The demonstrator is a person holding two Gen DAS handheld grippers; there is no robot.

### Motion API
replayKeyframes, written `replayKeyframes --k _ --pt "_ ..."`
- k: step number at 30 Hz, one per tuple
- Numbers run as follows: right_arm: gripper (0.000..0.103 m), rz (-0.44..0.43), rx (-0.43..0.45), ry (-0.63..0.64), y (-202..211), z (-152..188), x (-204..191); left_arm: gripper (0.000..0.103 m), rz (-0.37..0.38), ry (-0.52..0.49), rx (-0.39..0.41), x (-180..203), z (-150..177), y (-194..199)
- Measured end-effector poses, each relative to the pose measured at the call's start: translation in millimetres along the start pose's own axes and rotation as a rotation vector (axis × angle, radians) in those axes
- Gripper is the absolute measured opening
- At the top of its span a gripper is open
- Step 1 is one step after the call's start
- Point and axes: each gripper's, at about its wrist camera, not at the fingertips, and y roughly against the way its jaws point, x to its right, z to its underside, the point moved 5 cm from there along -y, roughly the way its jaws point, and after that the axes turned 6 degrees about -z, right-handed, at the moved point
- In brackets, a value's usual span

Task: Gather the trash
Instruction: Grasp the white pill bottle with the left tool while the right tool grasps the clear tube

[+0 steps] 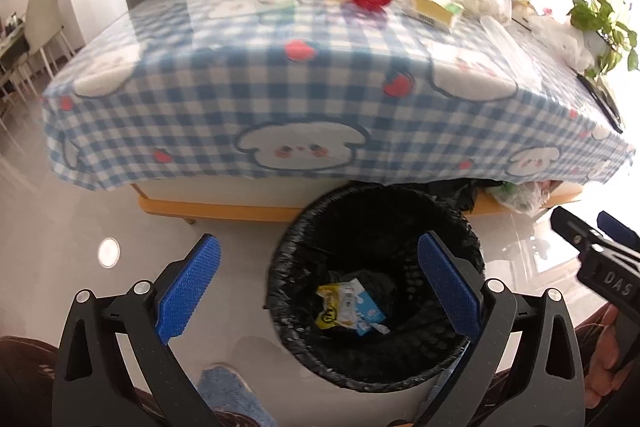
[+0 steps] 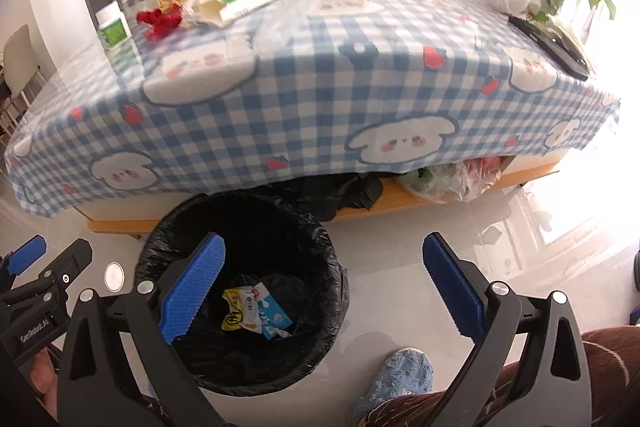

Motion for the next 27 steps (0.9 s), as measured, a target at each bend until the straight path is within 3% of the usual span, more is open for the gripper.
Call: replayKeyframes --k 12,27 --pt "0.095 -0.003 0.074 0.01 29.4 -38.5 -1.2 0.097 0.011 0.032 0.033 -18.8 -34.0 21.4" --pt "0.095 -0.004 0.107 0.032 22.2 -91.3 -3.0 0.097 -0.006 0.068 0.085 -33.6 -113.5 8.0"
